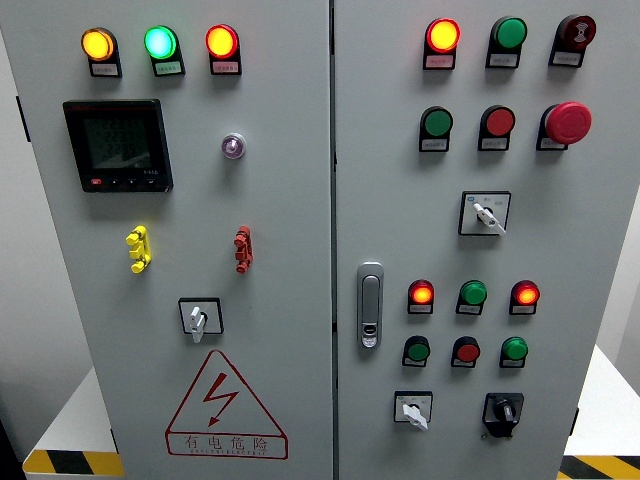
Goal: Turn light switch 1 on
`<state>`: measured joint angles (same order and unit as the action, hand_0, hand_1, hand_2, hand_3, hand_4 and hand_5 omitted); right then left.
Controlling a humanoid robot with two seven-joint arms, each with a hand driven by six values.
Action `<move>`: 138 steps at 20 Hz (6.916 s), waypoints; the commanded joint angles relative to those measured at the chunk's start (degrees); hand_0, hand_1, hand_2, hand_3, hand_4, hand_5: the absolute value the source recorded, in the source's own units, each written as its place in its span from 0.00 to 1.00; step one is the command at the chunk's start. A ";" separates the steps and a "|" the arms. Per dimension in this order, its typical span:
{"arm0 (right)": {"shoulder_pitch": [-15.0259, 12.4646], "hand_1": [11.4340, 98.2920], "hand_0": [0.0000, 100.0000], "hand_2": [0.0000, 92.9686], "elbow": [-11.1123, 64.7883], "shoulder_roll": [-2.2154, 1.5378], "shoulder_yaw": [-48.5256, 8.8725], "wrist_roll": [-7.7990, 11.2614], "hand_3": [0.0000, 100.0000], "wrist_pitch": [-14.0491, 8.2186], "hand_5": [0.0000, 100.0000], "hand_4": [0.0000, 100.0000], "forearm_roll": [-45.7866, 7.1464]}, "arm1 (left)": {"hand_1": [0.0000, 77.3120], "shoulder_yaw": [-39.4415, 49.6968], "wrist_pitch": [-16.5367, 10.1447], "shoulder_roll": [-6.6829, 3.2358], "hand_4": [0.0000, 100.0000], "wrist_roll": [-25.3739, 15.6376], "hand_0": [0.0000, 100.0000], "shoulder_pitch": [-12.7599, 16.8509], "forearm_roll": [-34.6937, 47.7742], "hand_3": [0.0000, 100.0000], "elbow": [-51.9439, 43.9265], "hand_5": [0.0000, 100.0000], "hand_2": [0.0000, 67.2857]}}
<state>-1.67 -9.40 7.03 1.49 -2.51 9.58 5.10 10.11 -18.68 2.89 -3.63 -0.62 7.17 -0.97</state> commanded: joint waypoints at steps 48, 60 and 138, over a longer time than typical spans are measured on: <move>0.00 0.13 0.00 0.00 0.00 0.00 0.00 0.05 0.11 0.00 0.15 0.23 0.00 | 0.01 -0.01 0.05 0.10 0.00 1.70 0.00 0.35 0.91 0.00 0.27 0.05 0.03; 0.00 0.13 0.00 0.00 0.00 0.00 0.00 -0.04 0.11 0.00 0.15 0.23 0.00 | 0.01 -0.18 0.14 0.27 0.00 1.88 0.00 0.35 1.00 0.00 0.27 0.06 0.03; 0.00 0.13 0.00 0.00 0.00 0.00 0.00 -0.04 0.11 0.00 0.15 0.23 0.00 | 0.65 83.14 8.49 2.03 0.90 10.83 0.00 -9.22 71.67 0.73 86.84 0.63 0.48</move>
<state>-1.67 -9.40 7.03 1.49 -2.52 9.58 5.10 93.25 -10.20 4.89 6.18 -9.24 79.02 85.13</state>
